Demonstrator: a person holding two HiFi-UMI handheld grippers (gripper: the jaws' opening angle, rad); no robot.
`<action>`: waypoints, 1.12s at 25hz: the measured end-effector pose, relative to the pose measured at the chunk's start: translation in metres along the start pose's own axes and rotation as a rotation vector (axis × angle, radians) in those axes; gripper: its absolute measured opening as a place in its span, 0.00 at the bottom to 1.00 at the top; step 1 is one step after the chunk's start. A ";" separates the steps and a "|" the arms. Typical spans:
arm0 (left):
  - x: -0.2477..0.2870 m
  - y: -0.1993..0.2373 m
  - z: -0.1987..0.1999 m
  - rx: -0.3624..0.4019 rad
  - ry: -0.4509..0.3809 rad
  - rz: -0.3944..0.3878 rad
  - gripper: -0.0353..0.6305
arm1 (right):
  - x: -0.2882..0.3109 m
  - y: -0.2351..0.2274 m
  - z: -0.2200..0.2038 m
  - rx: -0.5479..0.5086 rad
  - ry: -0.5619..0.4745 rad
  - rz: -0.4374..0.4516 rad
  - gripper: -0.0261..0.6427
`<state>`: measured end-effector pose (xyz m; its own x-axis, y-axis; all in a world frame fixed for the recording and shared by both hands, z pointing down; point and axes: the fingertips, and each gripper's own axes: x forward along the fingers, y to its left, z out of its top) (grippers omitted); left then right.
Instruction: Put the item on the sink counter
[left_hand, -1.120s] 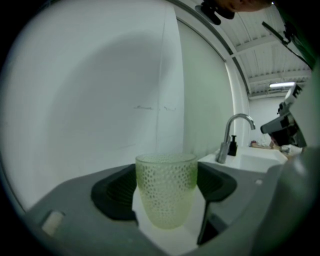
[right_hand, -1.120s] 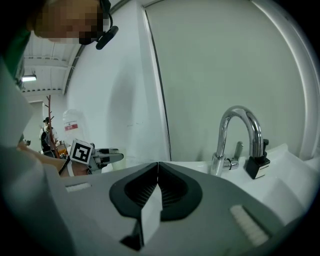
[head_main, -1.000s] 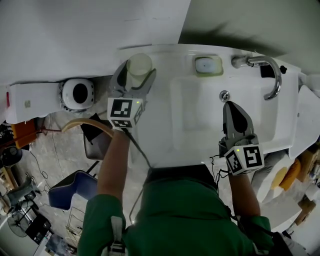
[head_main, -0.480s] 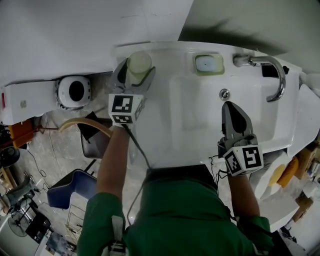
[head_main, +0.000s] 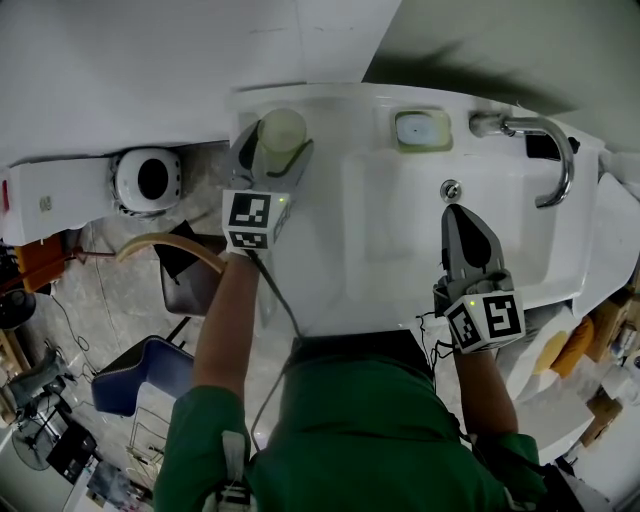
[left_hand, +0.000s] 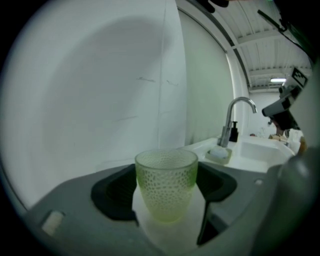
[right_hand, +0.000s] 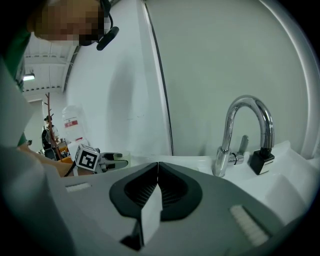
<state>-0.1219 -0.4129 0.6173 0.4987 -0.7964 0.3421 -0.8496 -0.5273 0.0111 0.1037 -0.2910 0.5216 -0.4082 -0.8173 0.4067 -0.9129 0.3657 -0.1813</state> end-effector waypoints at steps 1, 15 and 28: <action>-0.001 -0.001 -0.001 0.008 0.007 -0.001 0.61 | 0.000 0.001 0.001 -0.001 -0.002 0.002 0.04; -0.025 -0.010 -0.011 0.017 0.080 -0.001 0.63 | -0.012 0.016 0.008 -0.003 -0.035 0.030 0.04; -0.131 -0.018 0.067 0.024 -0.042 0.132 0.55 | -0.061 0.025 0.066 -0.041 -0.189 0.022 0.04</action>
<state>-0.1600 -0.3190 0.5099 0.3902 -0.8707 0.2993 -0.9042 -0.4238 -0.0539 0.1058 -0.2618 0.4334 -0.4248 -0.8765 0.2264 -0.9043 0.3994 -0.1505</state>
